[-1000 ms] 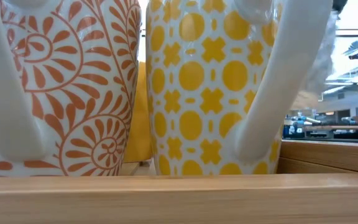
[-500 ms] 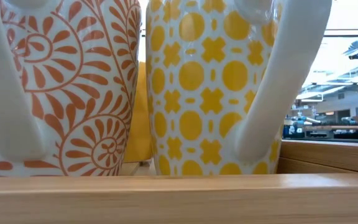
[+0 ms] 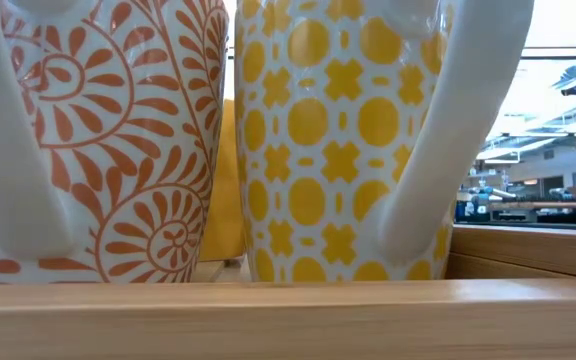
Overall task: Place coffee mugs
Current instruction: Put the gray mug on the shelf
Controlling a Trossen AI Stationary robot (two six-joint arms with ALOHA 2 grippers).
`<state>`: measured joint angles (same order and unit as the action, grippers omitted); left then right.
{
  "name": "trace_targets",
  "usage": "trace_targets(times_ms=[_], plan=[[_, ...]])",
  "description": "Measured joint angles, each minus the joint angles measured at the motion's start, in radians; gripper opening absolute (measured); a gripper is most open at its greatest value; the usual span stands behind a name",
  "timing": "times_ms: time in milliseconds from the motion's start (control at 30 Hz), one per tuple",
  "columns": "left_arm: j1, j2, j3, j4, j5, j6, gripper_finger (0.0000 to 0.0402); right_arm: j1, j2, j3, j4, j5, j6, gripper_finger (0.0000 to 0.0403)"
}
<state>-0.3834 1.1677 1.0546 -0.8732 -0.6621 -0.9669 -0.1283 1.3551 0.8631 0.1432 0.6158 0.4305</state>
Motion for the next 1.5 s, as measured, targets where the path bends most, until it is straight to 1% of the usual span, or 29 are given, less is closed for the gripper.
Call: trace_targets(times_ms=[100, 200, 333, 433, 500, 600, 667, 733, 833, 900, 1033, 1133, 1233, 1333, 1400, 1500], plan=[[0.092, 0.004, 0.000, 0.148, -0.083, 0.068, 0.0183, -0.015, 0.048, 0.000, 0.099, 0.027, -0.021, 0.0034], [0.181, 0.004, 0.000, 0.342, -0.102, 0.165, 0.0183, -0.024, 0.087, 0.000, 0.179, 0.042, -0.026, 0.0034], [0.283, 0.015, 0.000, 0.596, -0.047, 0.322, 0.0183, -0.026, 0.127, 0.000, 0.245, 0.046, -0.038, 0.0034], [0.337, 0.036, 0.000, 0.731, 0.005, 0.420, 0.0183, -0.024, 0.146, 0.015, 0.245, 0.046, -0.039, 0.0034], [0.364, 0.057, 0.000, 0.794, 0.025, 0.459, 0.0183, -0.019, 0.150, 0.026, 0.238, 0.046, -0.039, 0.0034], [0.391, 0.100, 0.000, 0.830, 0.050, 0.487, 0.0183, -0.008, 0.156, 0.050, 0.246, 0.040, -0.039, 0.0034], [0.404, 0.127, 0.000, 0.822, 0.054, 0.486, 0.0183, 0.001, 0.156, 0.069, 0.204, 0.039, -0.041, 0.0034], [0.411, 0.152, 0.000, 0.812, 0.058, 0.482, 0.0183, 0.007, 0.155, 0.092, 0.120, 0.033, -0.041, 0.0034], [0.412, 0.178, 0.000, 0.814, 0.059, 0.482, 0.0183, 0.010, 0.152, 0.131, -0.051, 0.015, -0.016, 0.0034], [0.411, 0.191, 0.000, 0.818, 0.066, 0.481, 0.0183, 0.005, 0.149, 0.161, -0.184, -0.024, 0.028, 0.0034], [0.411, 0.201, 0.000, 0.818, 0.096, 0.481, 0.0183, -0.022, 0.148, 0.198, -0.428, -0.141, 0.132, 0.0034], [0.411, 0.203, 0.000, 0.812, 0.099, 0.481, 0.0183, -0.044, 0.148, 0.198, -0.543, -0.230, 0.193, 0.0034], [0.411, 0.203, 0.000, 0.811, 0.099, 0.481, 0.0183, -0.053, 0.157, 0.198, -0.630, -0.273, 0.230, 0.0034], [0.411, 0.203, 0.000, 0.810, 0.099, 0.481, 0.0183, -0.053, 0.187, 0.197, -0.664, -0.285, 0.248, 0.0034], [0.411, 0.203, 0.000, 0.809, 0.099, 0.481, 0.0183, -0.053, 0.213, 0.197, -0.630, -0.304, 0.248, 0.0034], [0.411, 0.203, 0.000, 0.806, 0.096, 0.481, 0.0183, -0.056, 0.259, 0.196, -0.521, -0.342, 0.226, 0.0034]])
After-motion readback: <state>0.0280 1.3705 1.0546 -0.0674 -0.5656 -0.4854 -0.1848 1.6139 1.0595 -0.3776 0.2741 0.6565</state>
